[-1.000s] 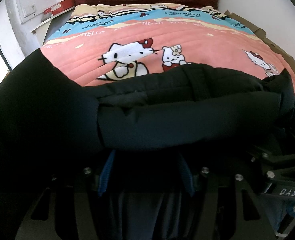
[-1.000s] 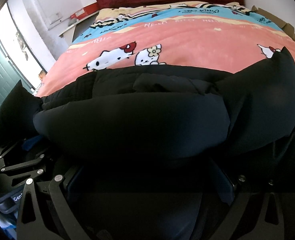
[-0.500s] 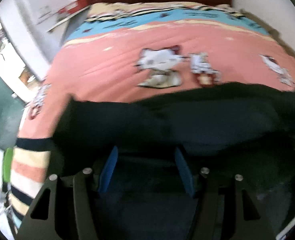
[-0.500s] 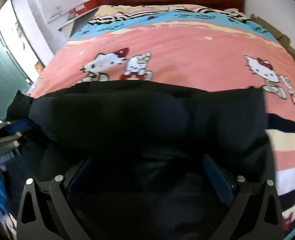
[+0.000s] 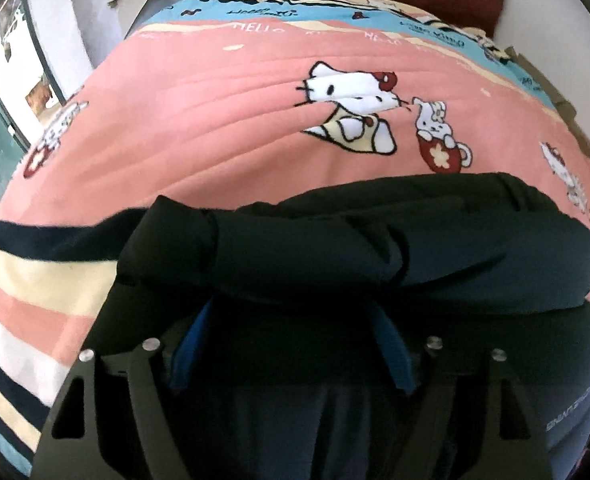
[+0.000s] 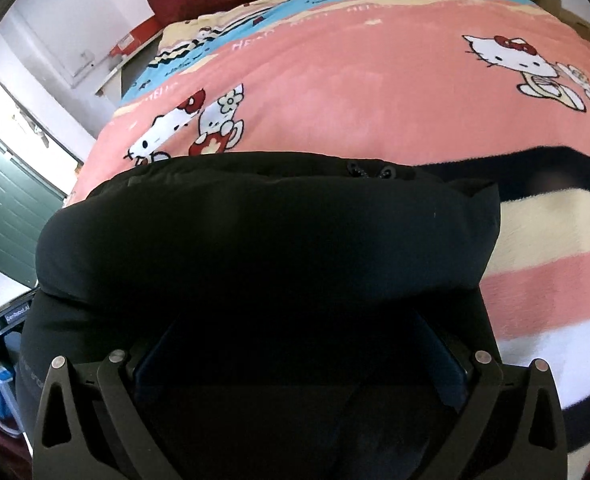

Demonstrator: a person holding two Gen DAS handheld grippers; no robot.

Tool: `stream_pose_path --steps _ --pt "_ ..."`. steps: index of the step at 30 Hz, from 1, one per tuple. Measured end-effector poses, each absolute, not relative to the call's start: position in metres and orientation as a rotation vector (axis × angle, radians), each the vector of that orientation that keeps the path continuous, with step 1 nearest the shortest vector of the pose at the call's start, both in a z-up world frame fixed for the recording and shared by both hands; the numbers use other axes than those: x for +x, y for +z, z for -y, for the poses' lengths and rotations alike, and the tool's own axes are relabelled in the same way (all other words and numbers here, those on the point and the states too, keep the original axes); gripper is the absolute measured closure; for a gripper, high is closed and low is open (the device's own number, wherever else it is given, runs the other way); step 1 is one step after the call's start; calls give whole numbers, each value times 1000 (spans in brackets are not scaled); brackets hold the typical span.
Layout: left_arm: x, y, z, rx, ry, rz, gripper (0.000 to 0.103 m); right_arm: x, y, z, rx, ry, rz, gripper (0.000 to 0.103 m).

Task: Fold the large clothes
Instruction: 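Lift the bundle end upward with both grippers, then fold the lifted end over onto the bundle with both grippers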

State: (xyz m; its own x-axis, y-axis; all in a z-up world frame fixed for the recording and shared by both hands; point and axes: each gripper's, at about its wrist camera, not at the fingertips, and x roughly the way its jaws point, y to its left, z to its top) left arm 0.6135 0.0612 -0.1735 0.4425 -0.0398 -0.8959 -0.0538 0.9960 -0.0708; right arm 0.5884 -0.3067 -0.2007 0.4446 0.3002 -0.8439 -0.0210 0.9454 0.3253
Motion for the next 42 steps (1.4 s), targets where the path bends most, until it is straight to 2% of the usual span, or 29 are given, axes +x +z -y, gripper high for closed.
stream_pose_path --steps 12,17,25,29,35,36,39,42 --pt "600 -163 -62 -79 45 -1083 21 575 -196 301 267 153 -1075 1" --pt "581 -130 -72 -37 11 -1082 22 560 -174 308 173 105 -1115 1" --pt "542 -75 -135 -63 5 -1052 22 521 -117 360 196 77 -1018 1" --pt "532 -89 -150 -134 -40 -1104 22 507 -105 379 253 113 -1013 0" --pt "534 -144 -155 -205 -69 -1215 21 504 -142 382 326 182 -1129 0" --pt "534 -151 -159 -232 -81 -1227 19 505 -151 380 333 198 -1150 0" --pt "534 -168 -172 -279 -100 -1237 2 509 -182 374 336 224 -1226 1" --pt "532 -186 -181 -355 -158 -1252 0 511 -210 379 439 273 -1270 1"
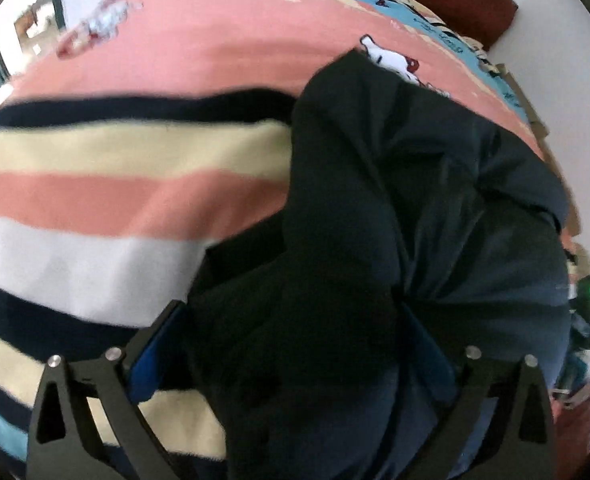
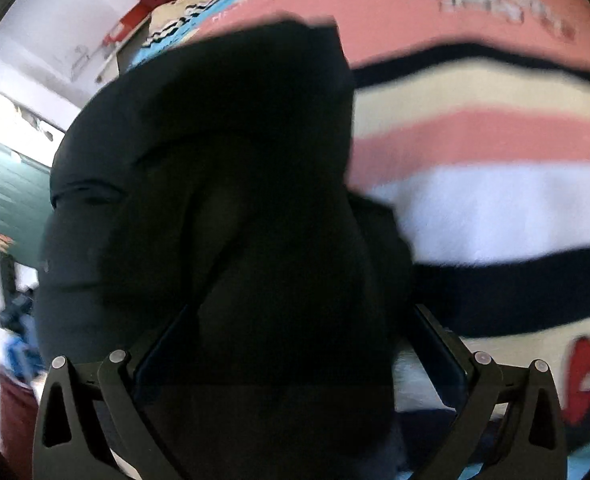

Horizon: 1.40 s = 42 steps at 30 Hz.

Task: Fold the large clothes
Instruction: 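Fold the lifted end over onto the bundle with both grippers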

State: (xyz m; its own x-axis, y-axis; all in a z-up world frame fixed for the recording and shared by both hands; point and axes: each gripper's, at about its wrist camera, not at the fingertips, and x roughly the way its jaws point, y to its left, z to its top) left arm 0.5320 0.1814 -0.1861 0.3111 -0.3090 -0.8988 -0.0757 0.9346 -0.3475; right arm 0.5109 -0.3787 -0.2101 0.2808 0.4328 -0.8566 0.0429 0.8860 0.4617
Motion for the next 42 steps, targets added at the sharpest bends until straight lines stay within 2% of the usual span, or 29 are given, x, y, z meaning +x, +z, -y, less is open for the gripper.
stream_pose_path --steps 6,14,15,16,17,18,19,20,21,24,27,30,37,42 --pt "524 -215 -192 -468 -298 -1230 0 510 -233 380 537 392 -1310 1" --pt "504 -217 -184 -501 -364 -1140 1 500 -249 374 600 502 -1225 0" --pt "500 -214 -182 -512 -367 -1121 2 499 -248 372 598 502 -1217 0" --pt "496 -211 -178 -516 -383 -1105 9 498 -247 371 601 499 -1207 0" --pt "491 -207 -174 -526 -408 -1085 15 497 -246 370 603 496 -1198 5" --pt "488 -204 -171 -531 -424 -1073 28 494 -243 369 608 508 -1187 20" --pt "482 -198 -167 -529 -452 -1049 40 491 -239 369 632 531 -1167 30" --pt "478 -192 -163 -520 -468 -1029 44 489 -235 370 663 556 -1147 46" --pt "475 -189 -161 -516 -478 -1014 52 486 -232 370 673 569 -1135 55" --pt "466 -173 -155 -527 -495 -967 66 480 -213 358 589 570 -1100 69" --pt "457 -151 -150 -538 -518 -905 73 475 -190 345 508 554 -1045 78" --pt "449 -130 -151 -561 -541 -855 76 465 -167 341 489 558 -987 82" --pt "415 -78 -165 -546 -588 -777 77 434 -109 341 466 599 -878 84" --pt "411 -72 -164 -552 -582 -774 77 399 -96 357 524 623 -852 83"
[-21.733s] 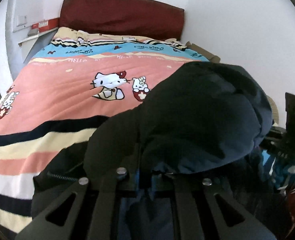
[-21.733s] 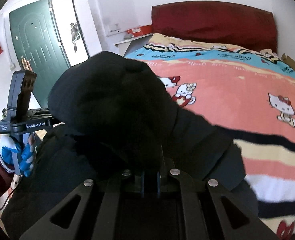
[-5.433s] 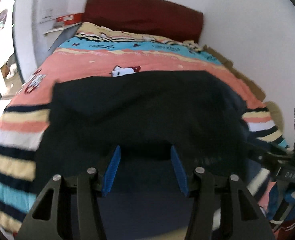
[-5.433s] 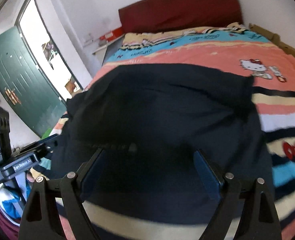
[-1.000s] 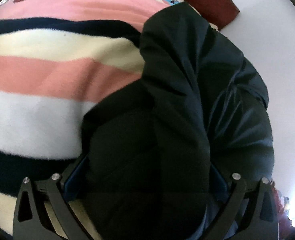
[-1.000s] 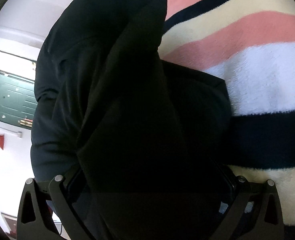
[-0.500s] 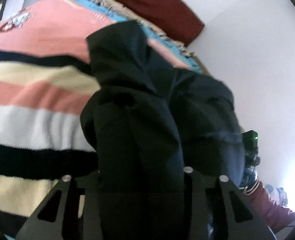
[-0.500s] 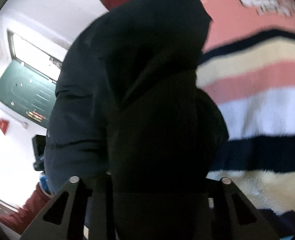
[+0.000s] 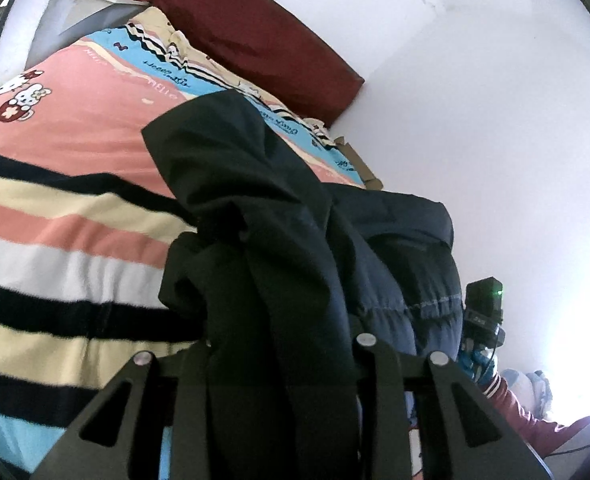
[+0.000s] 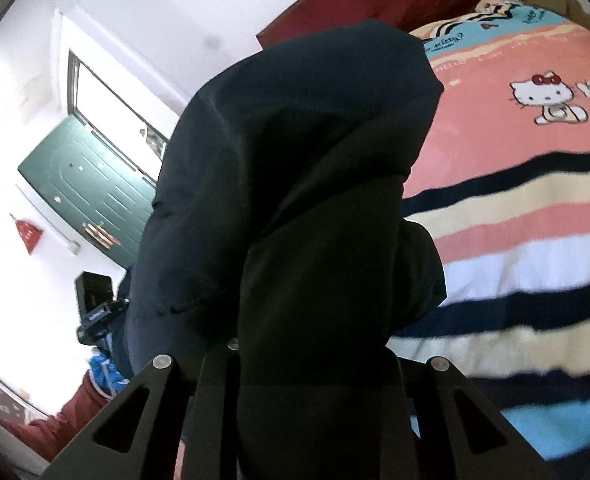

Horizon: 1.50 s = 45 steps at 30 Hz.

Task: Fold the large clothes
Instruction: 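Fold the lifted end over onto the bundle with both grippers, then open both grippers and release the folded jacket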

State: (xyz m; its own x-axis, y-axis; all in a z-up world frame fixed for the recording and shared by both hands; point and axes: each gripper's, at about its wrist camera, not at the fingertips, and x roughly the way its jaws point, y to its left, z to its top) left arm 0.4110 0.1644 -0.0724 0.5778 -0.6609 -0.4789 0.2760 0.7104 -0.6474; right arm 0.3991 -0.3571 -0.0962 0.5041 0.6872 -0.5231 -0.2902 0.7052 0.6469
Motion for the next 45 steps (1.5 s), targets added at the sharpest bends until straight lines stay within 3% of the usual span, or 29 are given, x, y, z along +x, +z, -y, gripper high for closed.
stream_pose_path --steps 6,8,10,12,13,15,24,30,32,37,45 --pt "418 -121 -167 -500 -472 -888 75 403 -148 363 562 524 -964 82" --pt "417 -134 -184 -526 -432 -904 69 403 -168 374 612 487 -981 78" --pt "417 -140 -196 -539 -394 -920 53 402 -178 385 634 438 -991 68" --pt "412 -143 -207 -545 -365 -917 48 400 -180 388 605 406 -1008 44" --pt "410 -141 -214 -548 -345 -906 48 399 -180 388 582 387 -1018 39" --pt "404 -136 -233 -575 -286 -880 48 393 -175 389 507 312 -1027 11" --pt "349 -81 -265 -527 -118 -822 48 364 -136 420 419 160 -979 10" --pt "289 -49 -223 -377 -63 -830 47 315 -78 388 313 131 -924 9" --pt "268 -45 -206 -338 -32 -838 43 291 -62 375 280 121 -909 7" --pt "208 -39 -170 -298 8 -807 39 233 -45 338 170 93 -855 1" --pt "125 -24 -123 -204 67 -736 38 141 -22 276 17 116 -732 0"
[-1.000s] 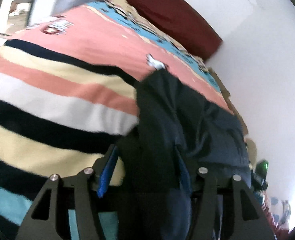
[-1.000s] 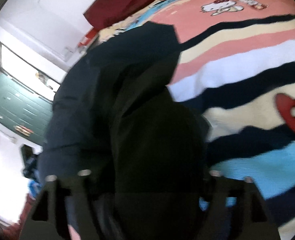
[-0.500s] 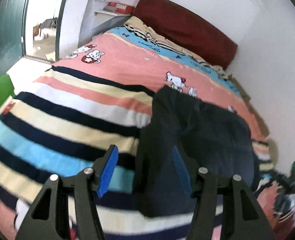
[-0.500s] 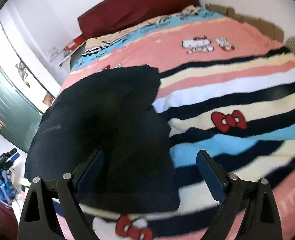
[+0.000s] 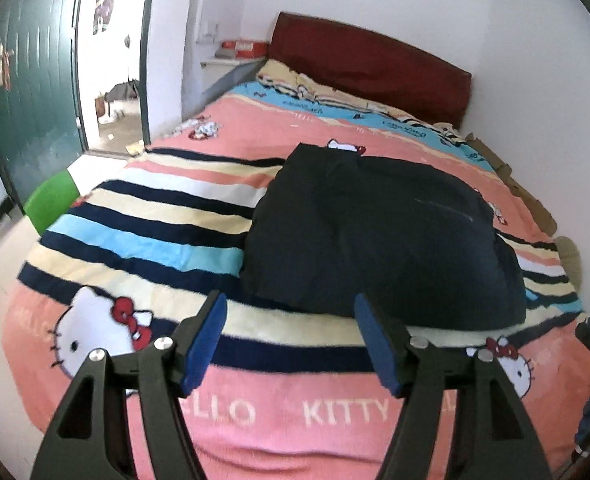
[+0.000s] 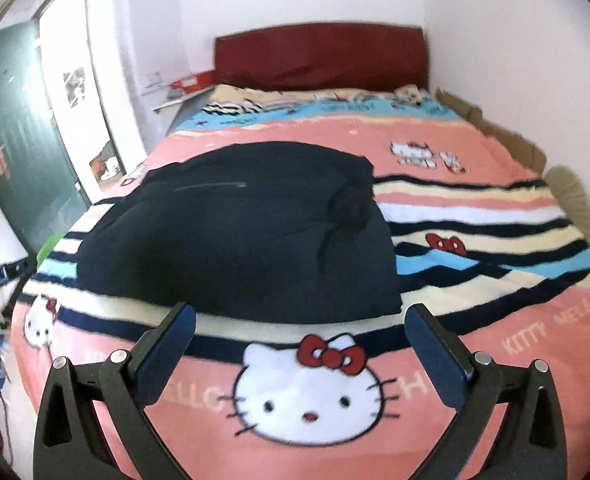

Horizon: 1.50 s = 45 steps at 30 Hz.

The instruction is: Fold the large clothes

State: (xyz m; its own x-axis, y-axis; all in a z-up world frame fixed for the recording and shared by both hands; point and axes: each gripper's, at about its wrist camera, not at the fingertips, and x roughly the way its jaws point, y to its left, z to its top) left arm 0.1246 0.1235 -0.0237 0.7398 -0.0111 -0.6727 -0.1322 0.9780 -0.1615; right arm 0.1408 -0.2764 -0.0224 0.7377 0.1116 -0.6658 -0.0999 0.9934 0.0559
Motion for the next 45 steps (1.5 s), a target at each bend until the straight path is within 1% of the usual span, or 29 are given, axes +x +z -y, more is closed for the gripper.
stream_pose_path --steps 4,9,16,20,30,45 --pt "90 -13 -104 -140 86 -695 38 106 -11 255 -55 122 -666 0" --pt "57 -4 -83 -94 114 -639 38 69 3 238 -80 134 -585 0" --pt "27 9 -69 -74 132 -549 38 36 19 226 -116 125 -481 0" --pt "15 13 -63 -64 137 -510 38 28 20 225 -110 122 -463 0" --pt "10 10 -52 -27 140 -496 38 19 14 228 -104 110 -451 0" --pt "17 -5 -44 5 116 -531 38 21 6 232 -94 103 -466 0"
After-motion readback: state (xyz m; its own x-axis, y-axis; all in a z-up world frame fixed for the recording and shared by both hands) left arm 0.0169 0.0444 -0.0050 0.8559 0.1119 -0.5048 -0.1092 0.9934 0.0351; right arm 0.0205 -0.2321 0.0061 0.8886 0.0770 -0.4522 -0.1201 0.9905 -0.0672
